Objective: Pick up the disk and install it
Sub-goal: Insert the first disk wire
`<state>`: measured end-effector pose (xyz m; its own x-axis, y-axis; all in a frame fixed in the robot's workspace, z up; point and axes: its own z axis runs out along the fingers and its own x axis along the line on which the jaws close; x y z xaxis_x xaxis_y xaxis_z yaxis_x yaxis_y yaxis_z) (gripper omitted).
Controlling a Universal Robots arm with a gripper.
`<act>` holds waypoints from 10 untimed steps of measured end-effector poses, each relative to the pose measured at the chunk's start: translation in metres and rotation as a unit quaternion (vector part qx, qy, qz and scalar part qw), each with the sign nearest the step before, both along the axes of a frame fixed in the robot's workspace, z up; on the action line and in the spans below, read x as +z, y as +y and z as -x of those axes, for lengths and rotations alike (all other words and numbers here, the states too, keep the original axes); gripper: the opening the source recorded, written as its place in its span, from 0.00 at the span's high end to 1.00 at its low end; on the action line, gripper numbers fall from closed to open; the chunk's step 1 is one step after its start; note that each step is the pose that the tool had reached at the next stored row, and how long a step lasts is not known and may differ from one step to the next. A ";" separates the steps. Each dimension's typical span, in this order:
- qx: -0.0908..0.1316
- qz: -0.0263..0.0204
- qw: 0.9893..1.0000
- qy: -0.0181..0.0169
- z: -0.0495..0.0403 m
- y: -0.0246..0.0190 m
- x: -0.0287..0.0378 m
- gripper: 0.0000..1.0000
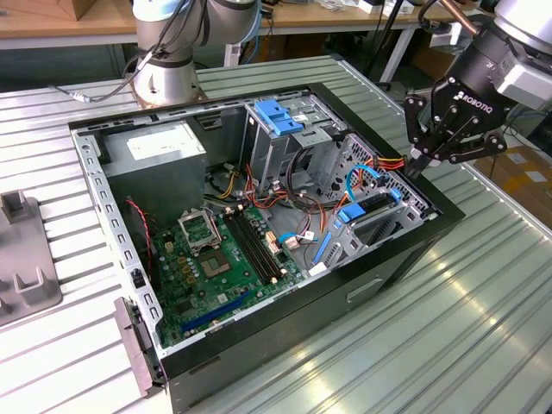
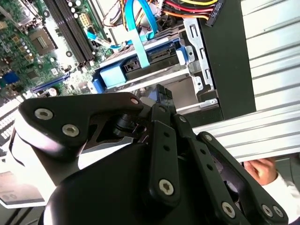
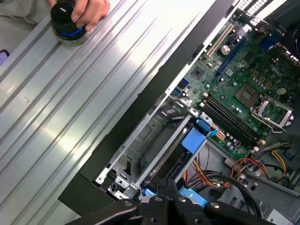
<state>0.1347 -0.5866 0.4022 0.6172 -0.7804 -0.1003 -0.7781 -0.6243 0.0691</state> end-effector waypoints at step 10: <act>0.044 0.000 0.999 0.000 0.0000 0.0000 0.0000 0.90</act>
